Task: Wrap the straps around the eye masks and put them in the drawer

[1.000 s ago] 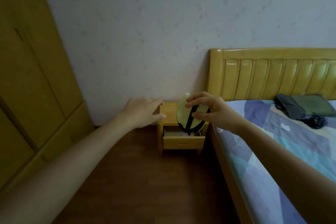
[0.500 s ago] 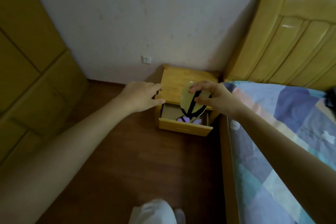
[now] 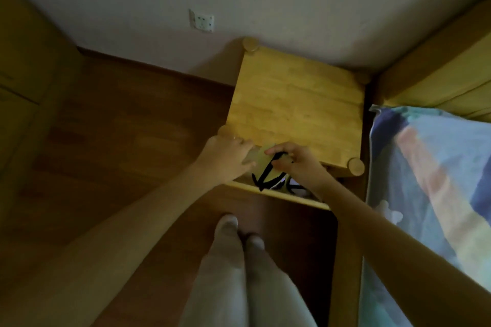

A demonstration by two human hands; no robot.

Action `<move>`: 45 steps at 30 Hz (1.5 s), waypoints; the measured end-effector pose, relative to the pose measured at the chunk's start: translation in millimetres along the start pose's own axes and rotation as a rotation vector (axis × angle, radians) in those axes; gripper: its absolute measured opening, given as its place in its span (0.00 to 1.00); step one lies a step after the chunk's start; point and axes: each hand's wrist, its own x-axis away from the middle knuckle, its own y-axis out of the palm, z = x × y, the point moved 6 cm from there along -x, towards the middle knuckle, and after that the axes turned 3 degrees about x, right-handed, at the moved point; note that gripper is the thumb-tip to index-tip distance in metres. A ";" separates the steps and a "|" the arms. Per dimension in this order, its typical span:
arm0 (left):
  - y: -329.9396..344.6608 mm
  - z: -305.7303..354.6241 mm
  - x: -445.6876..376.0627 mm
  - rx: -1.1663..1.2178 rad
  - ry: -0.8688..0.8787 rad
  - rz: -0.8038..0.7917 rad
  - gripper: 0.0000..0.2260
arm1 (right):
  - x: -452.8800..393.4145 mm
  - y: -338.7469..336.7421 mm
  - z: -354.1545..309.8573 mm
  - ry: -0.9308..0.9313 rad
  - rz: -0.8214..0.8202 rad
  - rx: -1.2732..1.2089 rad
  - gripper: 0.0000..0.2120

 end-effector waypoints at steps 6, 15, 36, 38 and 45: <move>105.5 -45.2 -70.0 0.180 -0.083 -0.040 0.18 | -92.9 48.1 116.3 0.165 0.001 -0.079 0.12; 178.3 -81.4 -100.2 0.250 -0.068 0.021 0.17 | -167.9 127.1 222.8 0.206 0.078 -0.066 0.12; 106.8 -51.8 -83.0 0.102 -0.077 0.093 0.18 | -140.7 71.1 132.8 -0.068 -0.113 0.254 0.08; 61.5 -43.1 -80.5 0.039 -0.092 0.115 0.19 | -119.9 26.5 86.6 -0.126 -0.068 0.227 0.07; -155.0 38.7 -58.1 -0.137 -0.023 0.244 0.20 | 3.0 -145.7 -86.8 -0.304 0.214 0.326 0.13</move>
